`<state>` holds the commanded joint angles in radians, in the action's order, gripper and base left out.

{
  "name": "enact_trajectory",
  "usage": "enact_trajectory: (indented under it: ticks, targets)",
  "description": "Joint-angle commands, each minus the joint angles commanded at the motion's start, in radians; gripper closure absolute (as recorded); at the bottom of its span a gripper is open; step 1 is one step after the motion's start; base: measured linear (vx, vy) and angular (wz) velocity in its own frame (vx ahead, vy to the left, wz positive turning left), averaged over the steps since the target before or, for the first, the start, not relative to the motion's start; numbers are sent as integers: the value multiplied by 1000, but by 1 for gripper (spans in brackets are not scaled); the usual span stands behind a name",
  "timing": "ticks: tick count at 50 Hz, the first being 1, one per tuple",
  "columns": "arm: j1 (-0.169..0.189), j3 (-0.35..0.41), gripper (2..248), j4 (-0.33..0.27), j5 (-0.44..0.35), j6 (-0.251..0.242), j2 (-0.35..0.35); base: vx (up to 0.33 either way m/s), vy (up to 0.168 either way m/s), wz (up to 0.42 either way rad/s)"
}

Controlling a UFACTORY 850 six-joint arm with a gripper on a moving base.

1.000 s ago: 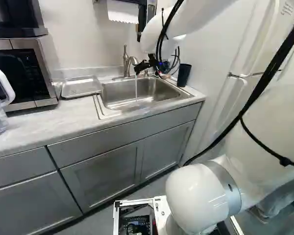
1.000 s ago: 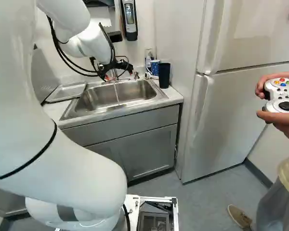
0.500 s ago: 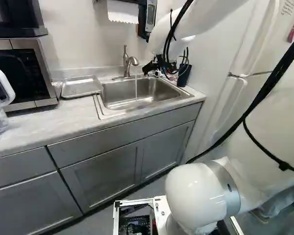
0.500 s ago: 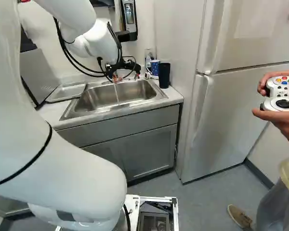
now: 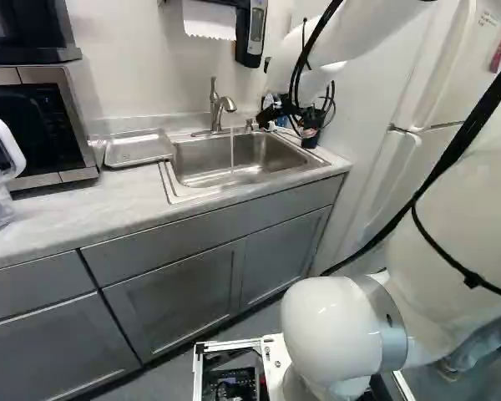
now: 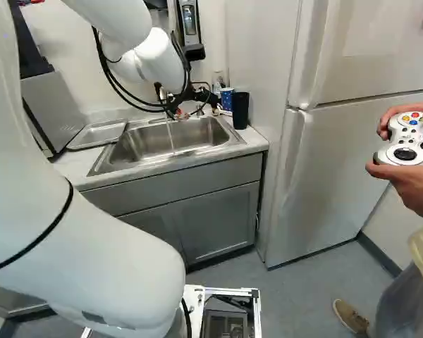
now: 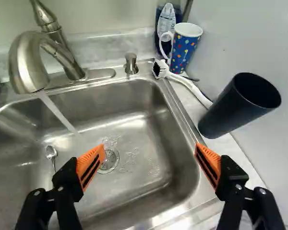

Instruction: Rinse the cup and place it in the tray

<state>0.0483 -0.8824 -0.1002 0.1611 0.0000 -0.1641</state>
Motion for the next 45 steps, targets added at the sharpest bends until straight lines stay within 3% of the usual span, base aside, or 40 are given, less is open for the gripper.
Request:
enact_trajectory:
  ticks: [21, 45]
  targets:
    - [73, 18, 3, 30, -53, 0, 8, 0, 0, 0]
    - [152, 67, 3, 124, -166, 0, 14, 0, 0, 0]
